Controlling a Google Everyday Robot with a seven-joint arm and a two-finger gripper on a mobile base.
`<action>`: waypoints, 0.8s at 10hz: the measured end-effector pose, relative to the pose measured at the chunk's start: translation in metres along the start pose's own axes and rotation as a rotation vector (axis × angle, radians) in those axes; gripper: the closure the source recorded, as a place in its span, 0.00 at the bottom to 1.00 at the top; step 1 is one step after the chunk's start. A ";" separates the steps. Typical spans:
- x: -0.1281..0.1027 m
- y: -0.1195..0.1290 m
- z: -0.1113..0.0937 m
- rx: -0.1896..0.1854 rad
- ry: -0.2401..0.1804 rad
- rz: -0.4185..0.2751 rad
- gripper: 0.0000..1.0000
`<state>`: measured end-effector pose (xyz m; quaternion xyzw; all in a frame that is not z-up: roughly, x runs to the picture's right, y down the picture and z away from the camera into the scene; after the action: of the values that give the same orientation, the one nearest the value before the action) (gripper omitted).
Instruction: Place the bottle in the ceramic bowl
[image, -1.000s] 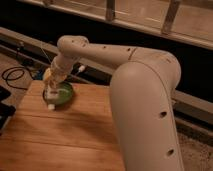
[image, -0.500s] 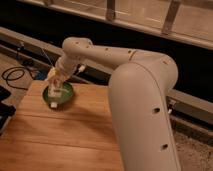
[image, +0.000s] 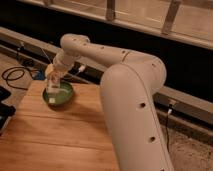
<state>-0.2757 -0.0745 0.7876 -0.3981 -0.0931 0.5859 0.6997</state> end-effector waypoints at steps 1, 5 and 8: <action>0.000 0.002 0.001 -0.002 0.001 -0.003 1.00; 0.008 -0.016 -0.011 0.011 -0.049 0.023 1.00; -0.015 -0.017 0.005 -0.030 -0.071 0.015 1.00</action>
<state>-0.2704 -0.0854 0.8066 -0.3883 -0.1239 0.6033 0.6855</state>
